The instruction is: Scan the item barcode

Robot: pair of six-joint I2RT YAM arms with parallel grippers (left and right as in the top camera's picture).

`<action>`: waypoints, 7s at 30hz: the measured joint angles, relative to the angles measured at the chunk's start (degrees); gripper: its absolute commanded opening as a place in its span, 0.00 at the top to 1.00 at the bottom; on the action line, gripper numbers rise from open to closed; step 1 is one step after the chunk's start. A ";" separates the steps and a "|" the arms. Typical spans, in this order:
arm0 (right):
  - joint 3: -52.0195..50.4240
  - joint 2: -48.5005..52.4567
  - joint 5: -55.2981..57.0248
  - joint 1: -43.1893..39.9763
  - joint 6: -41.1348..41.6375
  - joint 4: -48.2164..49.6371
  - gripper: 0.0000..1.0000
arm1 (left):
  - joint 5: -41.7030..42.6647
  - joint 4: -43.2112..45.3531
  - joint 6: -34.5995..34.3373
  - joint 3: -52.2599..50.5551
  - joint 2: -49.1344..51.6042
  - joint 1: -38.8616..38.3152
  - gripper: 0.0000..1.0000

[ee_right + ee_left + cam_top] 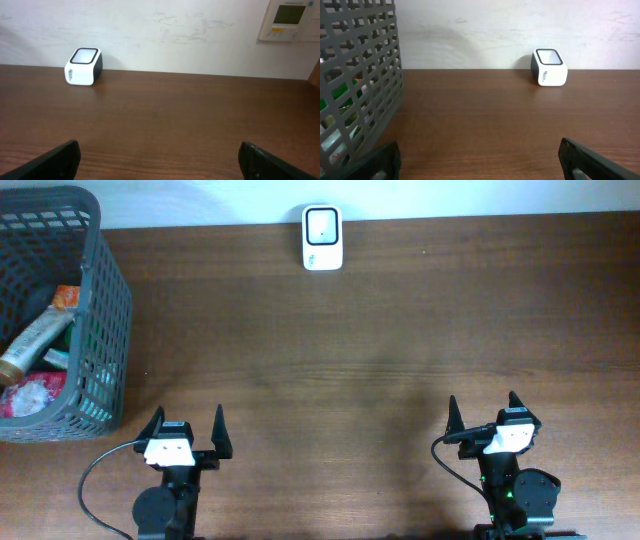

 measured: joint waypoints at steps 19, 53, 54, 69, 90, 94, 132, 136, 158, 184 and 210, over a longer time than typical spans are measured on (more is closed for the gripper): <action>0.00 0.11 0.02 0.00 -0.02 0.00 0.01 | 7.41 23.82 7.74 42.88 26.80 0.17 0.01; 0.00 0.11 0.00 0.00 -0.02 0.00 0.01 | -3.48 -53.24 19.02 104.83 99.41 34.51 0.01; 0.00 0.11 0.00 0.00 -0.04 0.00 0.01 | -3.74 -52.85 19.30 102.82 99.27 34.67 0.04; 0.00 0.11 0.00 0.00 0.00 0.00 0.01 | -13.29 -43.78 30.08 80.94 99.60 35.34 0.14; 0.00 0.11 0.02 0.00 -0.04 0.00 0.01 | -5.11 -34.01 32.94 72.67 99.62 41.18 0.20; 0.00 0.11 0.02 0.00 -0.02 0.00 0.01 | -7.67 -32.70 33.11 72.67 101.50 41.24 0.25; 0.02 0.09 0.02 0.00 -0.02 0.00 0.01 | 44.83 -12.17 -37.55 90.90 78.71 18.53 1.00; 0.00 0.15 0.00 0.00 -0.02 0.00 0.01 | 23.10 -28.11 -37.97 90.58 79.52 3.56 1.00; 0.02 0.15 0.02 0.00 -0.02 0.00 0.01 | 3.34 -24.15 -31.74 93.53 111.73 -27.98 0.01; 0.00 0.15 0.00 0.00 0.00 0.00 0.01 | -7.74 -41.68 14.34 100.65 96.45 30.10 0.08; 0.00 0.15 0.00 0.00 -0.04 0.00 0.01 | -11.19 -46.27 42.53 100.50 118.27 38.62 0.37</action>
